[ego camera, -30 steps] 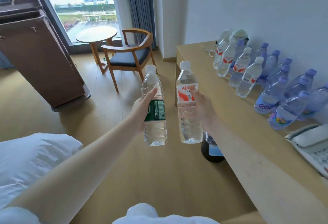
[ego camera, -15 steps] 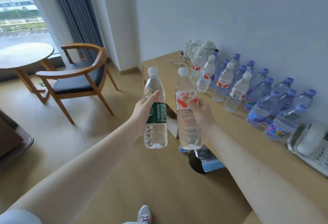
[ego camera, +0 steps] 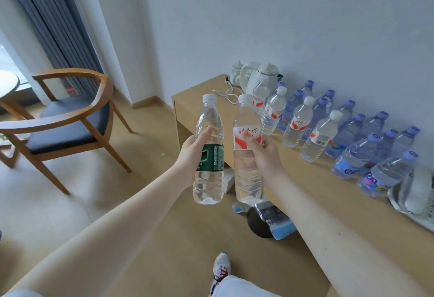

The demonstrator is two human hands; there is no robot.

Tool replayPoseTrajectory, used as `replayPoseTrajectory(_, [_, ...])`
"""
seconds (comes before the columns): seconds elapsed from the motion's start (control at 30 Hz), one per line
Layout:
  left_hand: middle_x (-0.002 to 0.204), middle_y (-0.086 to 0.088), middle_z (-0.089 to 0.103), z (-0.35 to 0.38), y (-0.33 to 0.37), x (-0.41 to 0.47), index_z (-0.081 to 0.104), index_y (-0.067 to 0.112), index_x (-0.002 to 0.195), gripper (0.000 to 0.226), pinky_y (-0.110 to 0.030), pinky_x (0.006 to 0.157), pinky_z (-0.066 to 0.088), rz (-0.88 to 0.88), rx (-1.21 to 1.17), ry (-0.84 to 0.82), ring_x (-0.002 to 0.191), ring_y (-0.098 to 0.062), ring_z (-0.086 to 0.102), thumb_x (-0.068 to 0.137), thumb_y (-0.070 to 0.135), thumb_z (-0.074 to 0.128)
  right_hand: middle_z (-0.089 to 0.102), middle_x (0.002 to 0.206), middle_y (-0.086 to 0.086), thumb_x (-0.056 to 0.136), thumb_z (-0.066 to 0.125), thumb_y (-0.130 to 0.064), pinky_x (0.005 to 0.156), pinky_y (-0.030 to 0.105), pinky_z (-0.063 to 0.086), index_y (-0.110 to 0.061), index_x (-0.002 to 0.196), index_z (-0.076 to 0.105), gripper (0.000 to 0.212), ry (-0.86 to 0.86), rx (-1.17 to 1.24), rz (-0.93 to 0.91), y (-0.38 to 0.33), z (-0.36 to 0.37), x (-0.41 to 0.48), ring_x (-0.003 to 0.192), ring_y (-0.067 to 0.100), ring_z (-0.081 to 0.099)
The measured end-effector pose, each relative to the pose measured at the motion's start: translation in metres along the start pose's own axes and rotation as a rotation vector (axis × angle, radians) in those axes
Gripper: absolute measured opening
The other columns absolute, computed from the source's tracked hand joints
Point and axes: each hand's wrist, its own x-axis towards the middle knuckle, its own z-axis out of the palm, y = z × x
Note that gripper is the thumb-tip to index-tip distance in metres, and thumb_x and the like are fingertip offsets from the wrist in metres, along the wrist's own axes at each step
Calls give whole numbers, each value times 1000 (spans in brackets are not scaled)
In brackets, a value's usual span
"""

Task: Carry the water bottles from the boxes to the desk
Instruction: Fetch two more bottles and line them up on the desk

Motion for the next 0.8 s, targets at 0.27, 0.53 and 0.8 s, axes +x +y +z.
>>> replayPoseTrajectory(0.27, [107, -8, 67, -6, 21, 72, 51, 14, 119, 52, -36, 74, 54, 25, 72, 76, 90, -22, 68, 81, 42, 73, 70, 99, 6, 81, 77, -33, 69, 21, 54, -8, 111, 61, 42, 110, 44, 3, 16, 24, 73, 86, 14, 70])
replayPoseTrajectory(0.53, [103, -5, 72, 4, 56, 178, 63, 15, 114, 57, -44, 89, 54, 14, 219, 96, 94, -24, 70, 69, 43, 82, 68, 93, -7, 70, 86, -22, 69, 15, 48, -17, 111, 60, 49, 204, 49, -29, 22, 30, 168, 71, -6, 63])
replayPoseTrajectory(0.8, [100, 5, 66, 49, 66, 243, 53, 21, 105, 52, -29, 67, 49, 123, 420, 28, 92, -18, 65, 68, 40, 84, 66, 85, -14, 65, 89, -16, 67, 10, 44, -28, 96, 58, 45, 376, -52, -69, 25, -5, 204, 73, -4, 61])
